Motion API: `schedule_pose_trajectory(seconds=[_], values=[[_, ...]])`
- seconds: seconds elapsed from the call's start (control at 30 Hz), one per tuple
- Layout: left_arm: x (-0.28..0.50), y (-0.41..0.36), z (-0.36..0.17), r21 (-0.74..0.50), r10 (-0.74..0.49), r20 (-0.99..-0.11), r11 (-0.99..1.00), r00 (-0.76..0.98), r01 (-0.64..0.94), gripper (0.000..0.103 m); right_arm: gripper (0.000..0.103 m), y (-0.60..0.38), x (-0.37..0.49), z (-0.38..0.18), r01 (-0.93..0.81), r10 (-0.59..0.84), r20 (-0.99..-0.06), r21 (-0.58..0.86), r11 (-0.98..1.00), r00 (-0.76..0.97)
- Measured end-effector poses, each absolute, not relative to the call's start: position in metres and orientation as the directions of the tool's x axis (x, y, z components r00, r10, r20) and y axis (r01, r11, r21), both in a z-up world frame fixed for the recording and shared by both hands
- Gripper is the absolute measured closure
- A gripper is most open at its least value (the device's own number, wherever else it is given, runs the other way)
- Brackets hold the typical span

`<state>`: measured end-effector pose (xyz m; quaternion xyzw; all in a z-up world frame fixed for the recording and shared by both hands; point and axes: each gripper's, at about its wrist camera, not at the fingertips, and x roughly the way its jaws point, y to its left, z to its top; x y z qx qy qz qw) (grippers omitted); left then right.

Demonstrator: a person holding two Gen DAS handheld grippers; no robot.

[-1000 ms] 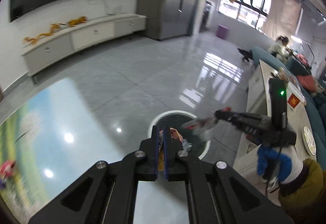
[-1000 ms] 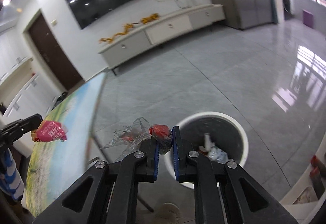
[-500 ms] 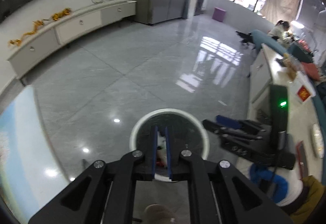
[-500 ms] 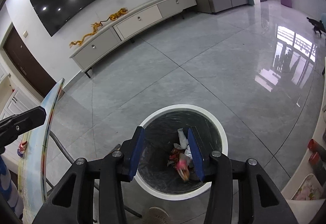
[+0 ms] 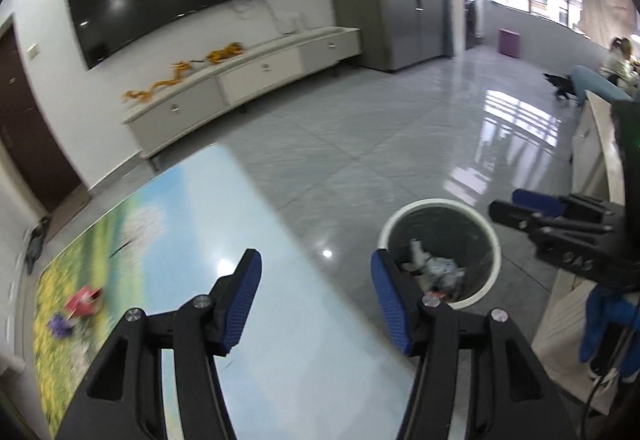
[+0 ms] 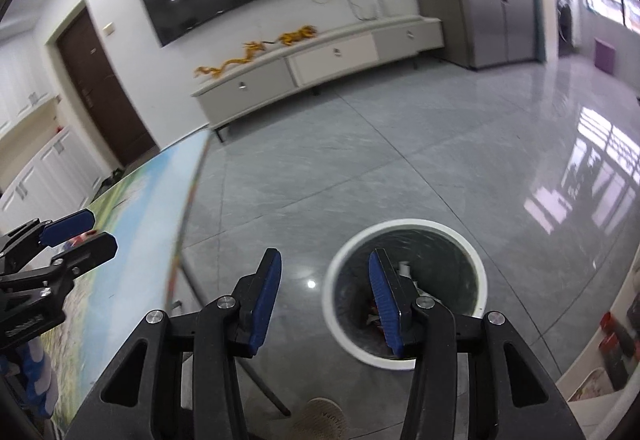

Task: Collect trash
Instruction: 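Move both grippers back toward the purple bag and red box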

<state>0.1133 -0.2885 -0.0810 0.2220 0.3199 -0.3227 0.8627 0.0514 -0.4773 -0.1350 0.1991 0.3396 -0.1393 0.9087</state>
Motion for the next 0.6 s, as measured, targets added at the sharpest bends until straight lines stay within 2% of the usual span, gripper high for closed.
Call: schedule_pose_trajectory(seconds=[0.2,0.6], values=[[0.111,-0.233,-0.069,0.193,-0.373,-0.665,0.751,0.647,0.631,0.048,0.057,-0.431,0.057,-0.114,0.304,-0.073,-0.658,0.245,0.921,0.75],[0.114,-0.164,-0.064,0.117,-0.356,-0.647,0.827,0.674,0.55,0.048,0.057,-0.366,0.069,-0.096,0.176,-0.011,-0.673,0.178,0.968,0.74]])
